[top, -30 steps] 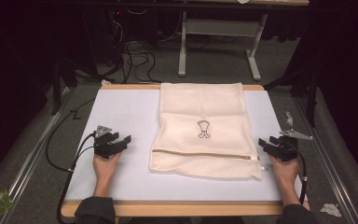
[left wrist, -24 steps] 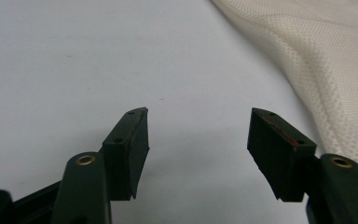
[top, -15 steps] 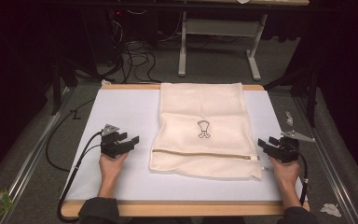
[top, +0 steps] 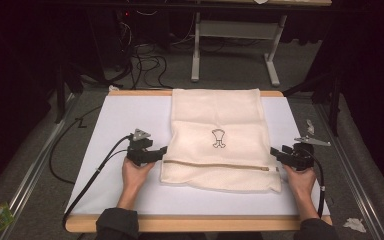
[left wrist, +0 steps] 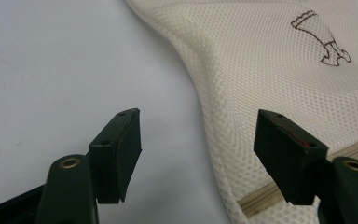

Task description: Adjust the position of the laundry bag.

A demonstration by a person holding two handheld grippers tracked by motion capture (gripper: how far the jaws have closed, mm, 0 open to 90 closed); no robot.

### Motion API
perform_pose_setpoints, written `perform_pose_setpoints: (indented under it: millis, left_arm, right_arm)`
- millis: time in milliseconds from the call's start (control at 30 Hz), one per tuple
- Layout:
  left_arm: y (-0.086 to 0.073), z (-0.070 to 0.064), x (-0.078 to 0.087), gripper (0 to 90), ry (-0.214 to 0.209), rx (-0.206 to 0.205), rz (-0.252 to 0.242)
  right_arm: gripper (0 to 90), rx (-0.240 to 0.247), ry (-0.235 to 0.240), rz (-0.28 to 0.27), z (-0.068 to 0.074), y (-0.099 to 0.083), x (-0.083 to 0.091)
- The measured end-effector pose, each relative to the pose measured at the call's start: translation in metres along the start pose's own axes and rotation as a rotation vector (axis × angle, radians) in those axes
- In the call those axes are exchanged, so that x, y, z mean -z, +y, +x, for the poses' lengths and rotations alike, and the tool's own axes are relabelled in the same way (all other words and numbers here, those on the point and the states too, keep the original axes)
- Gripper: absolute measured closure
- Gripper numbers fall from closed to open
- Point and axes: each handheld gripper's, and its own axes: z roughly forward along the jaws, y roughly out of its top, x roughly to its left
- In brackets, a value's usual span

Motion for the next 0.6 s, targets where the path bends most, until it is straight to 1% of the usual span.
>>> perform_pose_setpoints:
  millis: [33, 100, 133, 167, 200, 233, 300, 333, 367, 400, 433, 467, 500, 567, 600]
  left_arm:
    - [0.001, -0.002, -0.001, 31.6, -0.008, 0.002, 0.004]
    - [0.005, -0.007, -0.004, 31.0, -0.004, -0.014, 0.013]
    - [0.007, -0.009, -0.005, 30.6, -0.010, -0.014, 0.008]
    - [0.008, -0.009, -0.006, 30.3, -0.021, -0.005, 0.005]
    - [0.008, -0.009, -0.006, 29.7, -0.021, -0.005, 0.005]
    - [0.010, -0.010, -0.008, 29.7, -0.022, 0.004, 0.008]
    - [0.015, -0.013, -0.016, 30.5, -0.013, -0.011, 0.035]
    - [0.017, -0.013, -0.019, 30.8, -0.015, -0.001, 0.045]
    - [0.019, -0.014, -0.022, 30.7, -0.011, 0.002, 0.053]
    - [0.021, -0.015, -0.025, 30.7, -0.011, 0.000, 0.059]
    - [0.023, -0.016, -0.028, 31.1, -0.015, 0.006, 0.058]
    - [0.023, -0.016, -0.028, 31.4, -0.015, 0.006, 0.058]
    - [0.025, -0.018, -0.032, 31.5, -0.005, 0.012, 0.071]
    - [0.027, -0.022, -0.037, 31.9, 0.006, 0.003, 0.089]
    - [0.027, -0.023, -0.038, 32.0, 0.009, 0.006, 0.089]
  right_arm:
    - [41.6, 0.003, 0.000, 0.004, 0.000, 0.001, -0.001]
    - [40.8, 0.003, 0.003, 0.013, 0.002, 0.004, -0.003]
    - [40.5, 0.012, 0.001, 0.015, 0.004, 0.006, -0.003]
    - [40.0, 0.017, 0.001, 0.021, 0.006, 0.009, -0.004]
    - [40.0, 0.017, 0.001, 0.021, 0.006, 0.009, -0.004]
    - [39.7, 0.022, 0.001, 0.023, 0.008, 0.011, -0.005]
    - [39.4, 0.040, -0.006, 0.047, 0.015, 0.018, -0.009]
    - [39.9, 0.046, -0.010, 0.048, 0.016, 0.019, -0.010]
    - [39.8, 0.046, -0.013, 0.051, 0.018, 0.021, -0.012]
    - [39.5, 0.043, -0.014, 0.065, 0.019, 0.022, -0.015]
    - [39.3, 0.039, -0.012, 0.079, 0.019, 0.023, -0.018]
    - [39.3, 0.039, -0.012, 0.079, 0.019, 0.023, -0.018]
    - [39.0, 0.036, -0.020, 0.103, 0.022, 0.024, -0.023]
    - [38.6, 0.038, -0.026, 0.113, 0.023, 0.026, -0.026]
    - [38.2, 0.034, -0.035, 0.122, 0.023, 0.027, -0.027]
